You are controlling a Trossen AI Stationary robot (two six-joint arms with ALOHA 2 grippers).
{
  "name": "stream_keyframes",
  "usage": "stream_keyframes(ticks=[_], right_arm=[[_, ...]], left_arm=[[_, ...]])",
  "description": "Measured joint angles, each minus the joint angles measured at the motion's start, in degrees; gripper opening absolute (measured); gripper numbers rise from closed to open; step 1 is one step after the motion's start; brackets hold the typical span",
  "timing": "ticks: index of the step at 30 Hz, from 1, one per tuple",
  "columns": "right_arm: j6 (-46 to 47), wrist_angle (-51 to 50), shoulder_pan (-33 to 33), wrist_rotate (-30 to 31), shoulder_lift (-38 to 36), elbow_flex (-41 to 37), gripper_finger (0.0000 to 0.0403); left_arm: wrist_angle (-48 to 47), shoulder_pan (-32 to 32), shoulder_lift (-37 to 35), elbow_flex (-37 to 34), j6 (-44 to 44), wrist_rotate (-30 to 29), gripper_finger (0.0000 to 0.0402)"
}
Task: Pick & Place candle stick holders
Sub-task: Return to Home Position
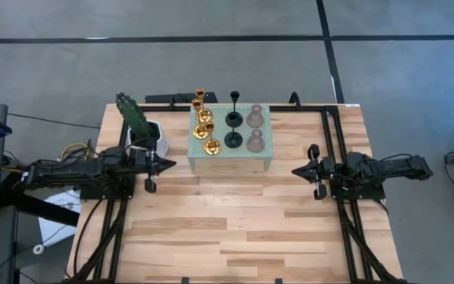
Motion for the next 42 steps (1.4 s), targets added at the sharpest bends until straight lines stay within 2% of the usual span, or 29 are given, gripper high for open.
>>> stream_keyframes(ticks=[3, 8, 20, 31, 42], right_arm=[[0.2, 0.0, 0.0, 0.0, 0.0, 0.0, 0.0000], [-0.1, 0.0, 0.0, 0.0, 0.0, 0.0, 0.0000], [-1.9, -0.1, 0.0, -0.2, 0.0, 0.0, 0.0000], [-1.8, -0.1, 0.0, -0.2, 0.2, 0.0, 0.0000], [0.1, -0.1, 0.0, -0.1, 0.2, 0.0, 0.0000]], left_arm=[[-6.3, 0.0, -4.5, -0.1, -0.3, 0.0, 0.0005], [-8.1, 0.0, -4.2, -0.1, -0.7, 0.9, 0.0005], [-6.6, 0.0, -4.3, -3.3, -3.1, 3.0, 0.0005], [-5.7, 0.0, -4.3, -3.7, -3.4, -2.6, 0.0005], [-5.5, 0.0, -4.2, -3.7, -3.4, -3.0, 0.0006]])
